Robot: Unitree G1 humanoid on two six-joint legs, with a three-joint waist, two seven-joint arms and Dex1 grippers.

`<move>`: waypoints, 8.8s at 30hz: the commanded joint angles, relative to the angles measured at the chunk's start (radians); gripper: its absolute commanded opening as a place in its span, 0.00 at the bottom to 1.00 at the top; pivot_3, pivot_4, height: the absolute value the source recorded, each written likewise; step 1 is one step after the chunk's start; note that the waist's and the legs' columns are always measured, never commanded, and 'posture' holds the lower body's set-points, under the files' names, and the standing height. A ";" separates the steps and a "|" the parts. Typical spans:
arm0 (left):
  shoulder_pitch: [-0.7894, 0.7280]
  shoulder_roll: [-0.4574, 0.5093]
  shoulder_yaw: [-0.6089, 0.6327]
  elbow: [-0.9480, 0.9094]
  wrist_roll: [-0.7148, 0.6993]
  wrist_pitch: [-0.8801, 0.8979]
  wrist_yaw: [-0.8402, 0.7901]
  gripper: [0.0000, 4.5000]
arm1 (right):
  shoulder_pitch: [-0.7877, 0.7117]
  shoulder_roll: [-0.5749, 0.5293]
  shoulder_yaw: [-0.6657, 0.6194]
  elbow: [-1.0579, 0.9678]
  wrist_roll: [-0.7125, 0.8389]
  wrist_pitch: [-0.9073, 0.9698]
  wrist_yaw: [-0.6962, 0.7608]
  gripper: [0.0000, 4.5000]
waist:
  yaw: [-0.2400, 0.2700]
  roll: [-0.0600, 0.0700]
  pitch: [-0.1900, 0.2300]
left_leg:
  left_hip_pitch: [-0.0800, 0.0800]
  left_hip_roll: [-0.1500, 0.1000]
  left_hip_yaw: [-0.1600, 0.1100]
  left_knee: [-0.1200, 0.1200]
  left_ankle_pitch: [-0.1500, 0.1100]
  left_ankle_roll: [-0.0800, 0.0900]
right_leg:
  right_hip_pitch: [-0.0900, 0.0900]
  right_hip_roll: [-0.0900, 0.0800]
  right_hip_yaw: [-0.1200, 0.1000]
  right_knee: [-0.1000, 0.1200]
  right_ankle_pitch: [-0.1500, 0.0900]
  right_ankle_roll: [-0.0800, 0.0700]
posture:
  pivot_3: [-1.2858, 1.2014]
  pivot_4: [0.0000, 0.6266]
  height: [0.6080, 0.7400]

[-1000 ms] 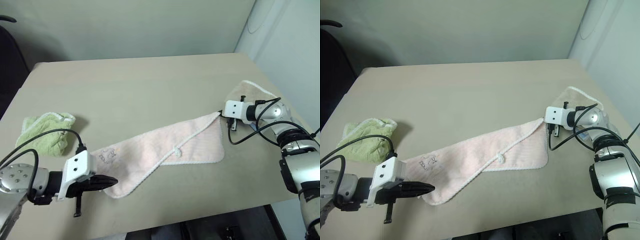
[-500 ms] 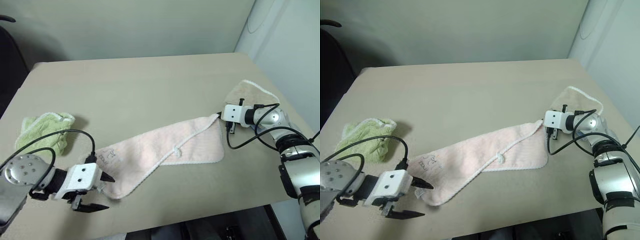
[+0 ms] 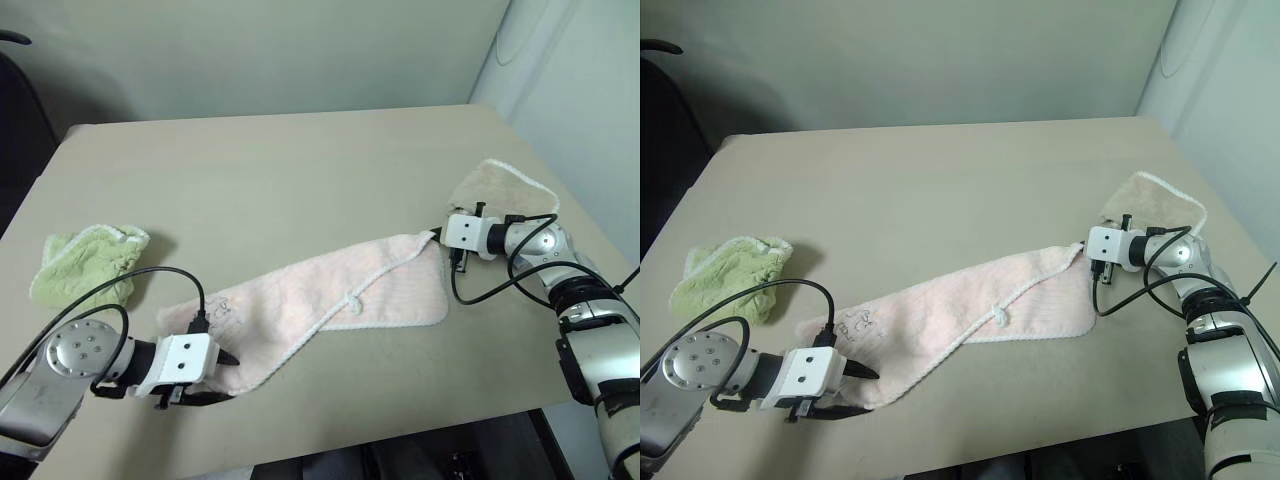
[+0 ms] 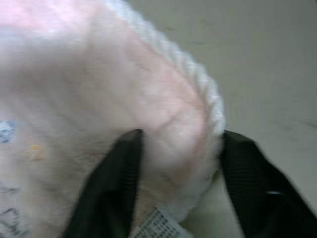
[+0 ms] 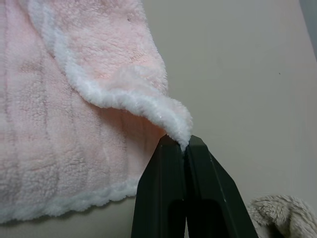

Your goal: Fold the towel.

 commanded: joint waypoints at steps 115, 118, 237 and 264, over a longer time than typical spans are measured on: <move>-0.118 -0.412 0.399 0.014 -0.387 0.382 0.562 0.94 | 0.279 0.039 -0.562 -0.831 0.709 1.801 0.111 0.89 | -0.016 -0.003 0.001 | 0.002 -0.001 -0.001 -0.001 0.014 -0.022 | -0.004 0.002 0.001 0.001 0.003 0.001 | 0.52 0.24 1.00; -0.143 -0.432 0.358 0.008 -0.392 0.386 0.565 0.94 | 0.328 0.100 -0.650 -0.920 0.769 1.950 -0.002 0.89 | -0.016 -0.003 0.001 | 0.005 -0.002 -0.001 -0.001 0.013 -0.021 | 0.000 0.002 0.001 0.001 0.003 0.002 | 0.52 0.24 1.00; 0.118 -0.957 0.360 -0.131 -1.180 0.551 1.618 0.98 | 0.162 0.426 -0.033 -0.443 0.345 0.792 0.057 0.00 | 0.009 -0.010 -0.006 | 0.029 -0.006 0.001 -0.002 0.004 -0.008 | 0.021 0.002 0.003 -0.001 0.000 0.004 | 0.52 0.24 1.00; 0.091 -0.982 0.364 -0.120 -1.133 0.453 1.652 0.01 | 0.196 0.443 -0.057 -0.514 0.349 0.798 0.036 0.00 | -0.007 -0.001 -0.009 | 0.039 -0.008 0.006 -0.005 -0.004 -0.002 | 0.028 0.005 0.005 -0.002 -0.008 -0.003 | 0.52 0.24 1.00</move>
